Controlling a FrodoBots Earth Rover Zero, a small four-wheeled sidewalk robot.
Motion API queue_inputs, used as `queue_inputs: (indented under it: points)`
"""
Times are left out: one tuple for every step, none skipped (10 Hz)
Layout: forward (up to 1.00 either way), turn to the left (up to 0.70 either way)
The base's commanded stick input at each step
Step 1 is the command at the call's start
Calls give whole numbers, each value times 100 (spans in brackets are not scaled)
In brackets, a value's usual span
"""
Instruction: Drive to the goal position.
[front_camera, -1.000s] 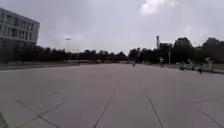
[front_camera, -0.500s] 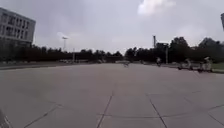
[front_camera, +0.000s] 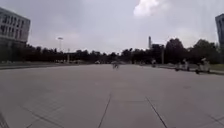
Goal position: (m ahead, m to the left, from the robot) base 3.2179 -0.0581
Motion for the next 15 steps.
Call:
queue_inputs:
  points:
    - [70, -14]
    - [70, -14]
    - [70, -14]
    - [70, -14]
    - [70, -14]
    - [70, -14]
    - [70, -14]
    - [70, -14]
    - [70, -14]
    - [70, -14]
    - [70, -13]
    - [70, -5]
    - [70, 0]
    - [70, 0]
    - [70, 0]
